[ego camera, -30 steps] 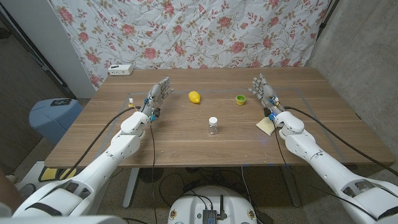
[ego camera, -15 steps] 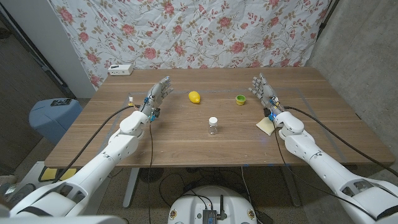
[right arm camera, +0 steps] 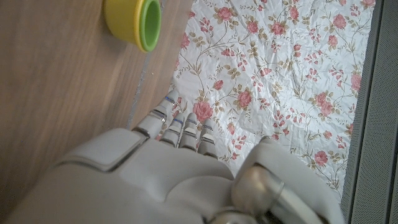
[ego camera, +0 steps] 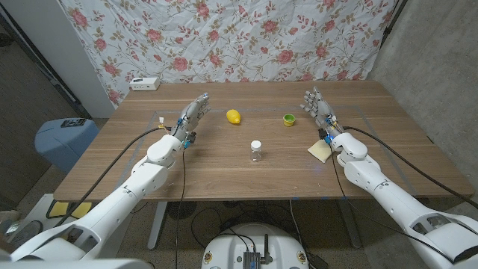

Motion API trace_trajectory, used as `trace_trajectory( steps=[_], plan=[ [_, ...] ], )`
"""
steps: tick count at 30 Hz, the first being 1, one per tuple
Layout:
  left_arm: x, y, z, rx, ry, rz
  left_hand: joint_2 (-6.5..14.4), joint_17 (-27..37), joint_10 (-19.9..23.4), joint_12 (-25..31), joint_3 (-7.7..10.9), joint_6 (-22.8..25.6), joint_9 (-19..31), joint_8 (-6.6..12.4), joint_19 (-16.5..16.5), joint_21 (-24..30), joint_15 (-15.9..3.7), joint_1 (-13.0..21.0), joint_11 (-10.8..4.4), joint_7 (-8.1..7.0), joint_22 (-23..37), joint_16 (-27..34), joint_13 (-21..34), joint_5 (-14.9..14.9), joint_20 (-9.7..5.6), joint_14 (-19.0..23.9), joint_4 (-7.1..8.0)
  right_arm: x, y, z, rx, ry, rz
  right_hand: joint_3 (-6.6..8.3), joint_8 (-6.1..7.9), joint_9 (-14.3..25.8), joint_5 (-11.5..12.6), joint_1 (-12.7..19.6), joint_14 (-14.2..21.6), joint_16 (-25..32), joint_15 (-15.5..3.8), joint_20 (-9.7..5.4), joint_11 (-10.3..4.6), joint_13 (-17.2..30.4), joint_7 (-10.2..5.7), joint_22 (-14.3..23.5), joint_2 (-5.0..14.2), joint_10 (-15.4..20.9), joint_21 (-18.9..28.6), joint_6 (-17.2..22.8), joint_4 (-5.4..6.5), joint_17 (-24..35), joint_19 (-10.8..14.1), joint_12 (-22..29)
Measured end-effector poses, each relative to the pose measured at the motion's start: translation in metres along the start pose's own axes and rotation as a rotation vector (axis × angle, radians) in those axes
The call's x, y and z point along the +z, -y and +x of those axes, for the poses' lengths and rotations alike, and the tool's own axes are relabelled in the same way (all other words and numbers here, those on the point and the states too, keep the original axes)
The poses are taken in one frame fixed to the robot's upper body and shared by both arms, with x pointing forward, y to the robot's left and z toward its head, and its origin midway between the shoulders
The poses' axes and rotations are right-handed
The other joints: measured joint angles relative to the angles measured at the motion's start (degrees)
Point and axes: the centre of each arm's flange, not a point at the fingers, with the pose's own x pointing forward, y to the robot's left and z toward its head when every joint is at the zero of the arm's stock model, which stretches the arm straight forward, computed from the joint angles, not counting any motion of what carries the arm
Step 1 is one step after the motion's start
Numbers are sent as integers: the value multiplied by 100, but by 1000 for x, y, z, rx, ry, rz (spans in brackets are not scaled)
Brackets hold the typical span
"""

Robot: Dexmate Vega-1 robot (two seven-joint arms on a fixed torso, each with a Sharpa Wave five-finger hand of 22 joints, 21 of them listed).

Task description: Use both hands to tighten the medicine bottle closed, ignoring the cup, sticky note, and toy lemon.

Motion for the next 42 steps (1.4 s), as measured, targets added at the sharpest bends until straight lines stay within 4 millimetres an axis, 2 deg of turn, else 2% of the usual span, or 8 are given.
trace_trajectory(
  steps=[2,4,13,23,30,34,35,42],
  plan=[
    [2,2,-2,-4,0,6,-37,0,-6,0,3,26,0,0,0,0,-61,73,-71,-34,0,0,0,8,1,7,-91,-1,1,1,1,1,1,0,0,0,0,0,0,0,0,0,21,0,0,0,0,21,0,0,0,0,0,0],
    [1,2,-2,-1,-6,9,-76,0,2,0,3,10,0,0,-21,0,-68,122,-79,-50,0,0,0,7,21,13,-182,-1,1,2,-3,-1,2,0,0,0,0,0,0,0,0,0,21,0,2,0,0,21,0,1,0,0,0,0],
    [12,7,-9,-33,-3,31,-215,0,24,0,1,7,0,23,-41,0,-68,261,-100,-98,1,23,0,7,41,13,-404,-3,1,8,4,2,4,24,0,0,0,-1,22,0,-19,0,0,0,1,-1,-1,41,0,62,-24,-26,0,0],
    [21,15,-12,-70,1,54,-275,-1,43,22,-15,6,0,23,-70,0,-111,320,-119,-97,1,29,1,6,73,57,-513,-4,4,11,5,-1,0,24,0,-1,44,-24,60,22,0,-4,31,-1,-18,-1,-25,72,0,83,-24,-49,47,0],
    [28,20,-14,-98,-12,66,-322,-1,74,22,-100,6,0,23,-49,0,-139,367,-150,-96,1,45,1,6,94,85,-598,-4,8,13,7,-3,-2,24,0,-1,44,-24,60,22,0,-5,25,-1,-9,-1,-25,106,0,134,-24,-53,47,0],
    [25,21,-15,-107,-30,62,-346,-1,74,22,-120,4,-1,23,-49,28,-139,391,-150,-98,1,45,1,-1,94,85,-618,-7,11,16,-3,-11,-1,24,0,-1,44,-24,81,22,-21,-4,32,-1,-9,-1,-25,113,0,133,-24,-52,47,0],
    [36,23,-16,-127,-13,77,-371,-1,74,22,-134,-16,0,23,-49,28,-139,416,-150,-118,1,45,1,-16,94,85,-632,-6,10,16,8,-6,0,24,0,-1,44,-24,82,22,-21,-5,51,-1,-9,-1,-25,132,0,133,-24,-52,47,0],
    [44,26,-19,-154,-14,94,-439,-1,52,22,-171,-38,-1,23,-49,28,-169,485,-172,-181,1,44,1,-16,93,54,-704,-9,11,20,12,-6,6,24,0,-1,44,-41,133,22,-10,-4,52,-1,12,-1,-42,132,0,154,-24,-52,46,0]
  ],
)
